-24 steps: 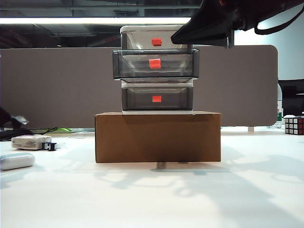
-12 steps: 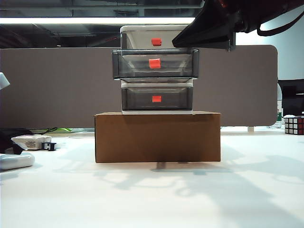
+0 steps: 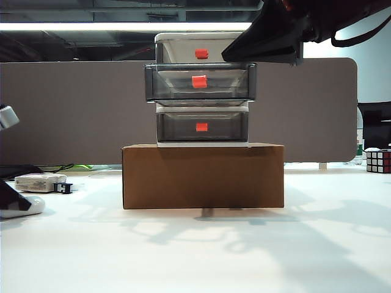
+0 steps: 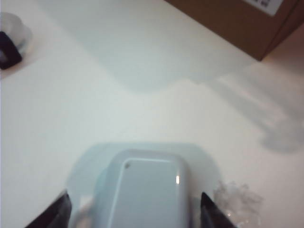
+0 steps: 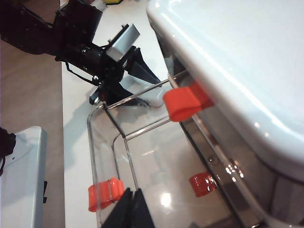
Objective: Open the second layer of the drawer on the table, pick up the earphone case on the table and put it in, and finally close the drawer.
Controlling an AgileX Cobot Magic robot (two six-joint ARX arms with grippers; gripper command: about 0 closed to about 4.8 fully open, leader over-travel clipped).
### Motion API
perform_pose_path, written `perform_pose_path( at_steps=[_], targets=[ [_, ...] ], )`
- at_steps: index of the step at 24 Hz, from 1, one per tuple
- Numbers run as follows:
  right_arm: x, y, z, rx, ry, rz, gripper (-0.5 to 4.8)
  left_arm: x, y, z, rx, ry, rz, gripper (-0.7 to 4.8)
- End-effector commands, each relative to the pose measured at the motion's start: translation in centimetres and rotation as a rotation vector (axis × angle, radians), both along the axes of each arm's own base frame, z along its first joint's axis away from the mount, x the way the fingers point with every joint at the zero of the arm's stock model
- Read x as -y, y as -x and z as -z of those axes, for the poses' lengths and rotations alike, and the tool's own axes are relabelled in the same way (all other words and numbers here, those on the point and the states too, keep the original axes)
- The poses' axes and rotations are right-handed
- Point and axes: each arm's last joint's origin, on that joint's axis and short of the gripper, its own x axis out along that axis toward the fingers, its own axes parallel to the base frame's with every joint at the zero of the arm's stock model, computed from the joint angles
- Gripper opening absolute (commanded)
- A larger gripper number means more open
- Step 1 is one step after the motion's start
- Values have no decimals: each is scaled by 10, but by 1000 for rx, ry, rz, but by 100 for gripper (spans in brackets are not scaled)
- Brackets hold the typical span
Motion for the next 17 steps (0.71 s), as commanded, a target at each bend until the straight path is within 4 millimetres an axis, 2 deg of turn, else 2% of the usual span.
perform_pose_path(
  at_steps=[1, 5, 11, 14, 15, 17],
  targets=[
    [0, 0, -2, 13, -6, -10, -5, 12, -2, 0, 22, -73, 39, 341],
    [0, 0, -2, 12, -6, -10, -5, 20, -4, 3, 17, -130, 28, 340],
    [0, 0, -2, 12, -6, -10, -5, 19, -4, 5, -5, -139, 13, 331],
    [0, 0, -2, 12, -6, -10, -5, 19, -3, 6, -11, -138, 14, 244],
    [0, 0, -2, 11, -6, -11, -5, 19, -3, 6, -18, -139, 16, 182],
    [0, 0, -2, 9, -5, -11, -5, 19, -1, 8, -26, -151, 32, 174]
  ],
)
